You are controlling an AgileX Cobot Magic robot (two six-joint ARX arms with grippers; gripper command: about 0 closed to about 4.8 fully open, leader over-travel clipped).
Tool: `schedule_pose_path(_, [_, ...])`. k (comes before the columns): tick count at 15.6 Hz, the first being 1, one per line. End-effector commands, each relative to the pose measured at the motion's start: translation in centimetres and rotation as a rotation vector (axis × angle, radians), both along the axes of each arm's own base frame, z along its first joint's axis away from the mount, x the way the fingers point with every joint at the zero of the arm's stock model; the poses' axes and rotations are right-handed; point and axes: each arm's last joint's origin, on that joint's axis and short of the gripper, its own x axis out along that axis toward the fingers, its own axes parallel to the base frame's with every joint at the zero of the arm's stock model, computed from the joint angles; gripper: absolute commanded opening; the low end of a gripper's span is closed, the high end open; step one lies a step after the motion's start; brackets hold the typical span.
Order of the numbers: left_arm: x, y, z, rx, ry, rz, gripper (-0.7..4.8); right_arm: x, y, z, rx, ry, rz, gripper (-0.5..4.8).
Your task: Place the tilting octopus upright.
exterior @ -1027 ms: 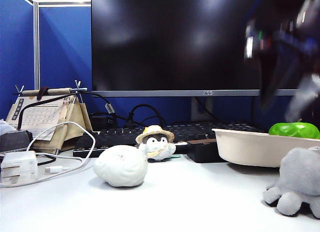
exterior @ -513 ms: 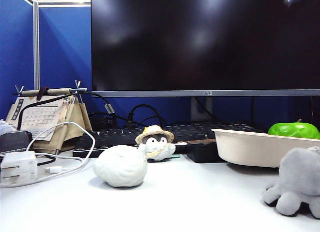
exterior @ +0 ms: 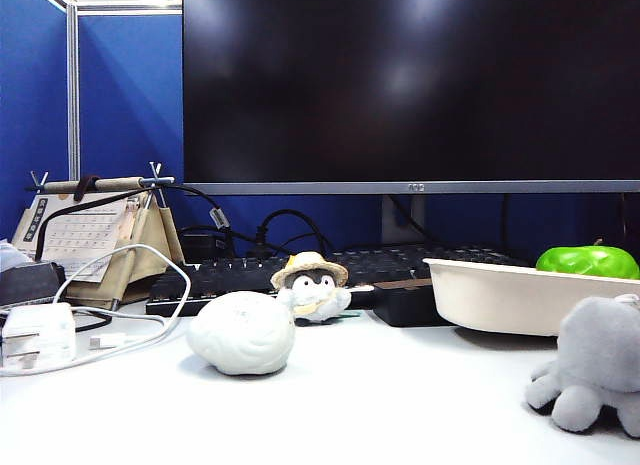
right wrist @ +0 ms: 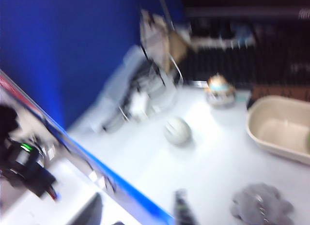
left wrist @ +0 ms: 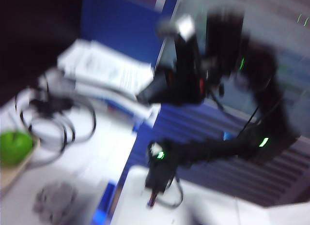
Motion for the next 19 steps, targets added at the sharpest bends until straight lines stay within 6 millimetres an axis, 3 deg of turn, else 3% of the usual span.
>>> schedule_pose_path(1, [-2.2, 3.2, 0.4, -0.080, -0.055, -0.001, 0.67, -4.1, -1.4, -0.7, 0.124, -0.141, -0.059, 0.32])
schedule_pose_path(3, [-3.2, 4.8, 0.4, -0.123, -0.075, 0.004, 0.23, -5.4, -1.6, -1.2, 0.190, -0.161, -0.101, 0.29])
schedule_pose_path(5, [-3.8, 5.9, 0.2, -0.148, -0.064, 0.041, 0.14, -5.3, -0.9, -1.1, 0.239, -0.108, -0.106, 0.26])
schedule_pose_path(9, [-3.7, 6.1, -0.6, -0.108, -0.065, 0.143, 0.14, -4.5, 1.1, -1.3, 0.190, -0.172, -0.201, 0.25])
schedule_pose_path(11, [-2.7, 5.1, -1.6, -0.075, -0.115, 0.236, 0.15, -2.9, 2.2, -1.8, 0.057, -0.280, -0.287, 0.25])
schedule_pose_path(15, [-0.2, 2.2, -4.7, -0.022, -0.285, 0.388, 0.16, -0.7, 1.7, -3.6, -0.026, -0.256, -0.408, 0.26])
schedule_pose_path(19, [2.5, -0.8, -9.4, 0.226, -0.445, 0.509, 0.17, 1.5, 0.3, -5.4, -0.127, -0.191, -0.744, 0.26])
